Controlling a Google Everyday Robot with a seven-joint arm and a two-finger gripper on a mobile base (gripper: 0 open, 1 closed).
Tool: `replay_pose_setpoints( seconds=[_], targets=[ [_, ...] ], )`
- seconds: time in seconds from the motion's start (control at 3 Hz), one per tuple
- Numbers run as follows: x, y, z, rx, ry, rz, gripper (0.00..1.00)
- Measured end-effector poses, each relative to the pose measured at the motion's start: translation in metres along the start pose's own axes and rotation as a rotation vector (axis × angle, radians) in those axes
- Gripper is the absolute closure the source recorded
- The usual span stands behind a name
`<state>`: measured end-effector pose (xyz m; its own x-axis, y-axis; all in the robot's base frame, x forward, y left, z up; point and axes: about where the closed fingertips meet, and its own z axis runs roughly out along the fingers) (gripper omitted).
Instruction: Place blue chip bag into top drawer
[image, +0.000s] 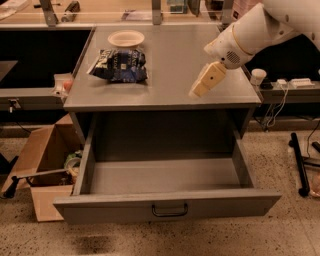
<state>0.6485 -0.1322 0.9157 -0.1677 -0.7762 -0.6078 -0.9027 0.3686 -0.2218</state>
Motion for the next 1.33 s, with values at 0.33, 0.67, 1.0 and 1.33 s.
replay_pose_setpoints(
  seconds=[0.33,0.67,1.0,1.33],
  targets=[
    [0.000,0.001,-0.001,0.000,0.001,-0.001,0.00],
    [-0.013,-0.012,0.022,0.007,-0.027,-0.016,0.00],
    [-0.045,-0.038,0.058,0.032,-0.087,-0.032,0.00],
    [-0.078,-0.060,0.087,0.064,-0.165,-0.018,0.00]
  ],
)
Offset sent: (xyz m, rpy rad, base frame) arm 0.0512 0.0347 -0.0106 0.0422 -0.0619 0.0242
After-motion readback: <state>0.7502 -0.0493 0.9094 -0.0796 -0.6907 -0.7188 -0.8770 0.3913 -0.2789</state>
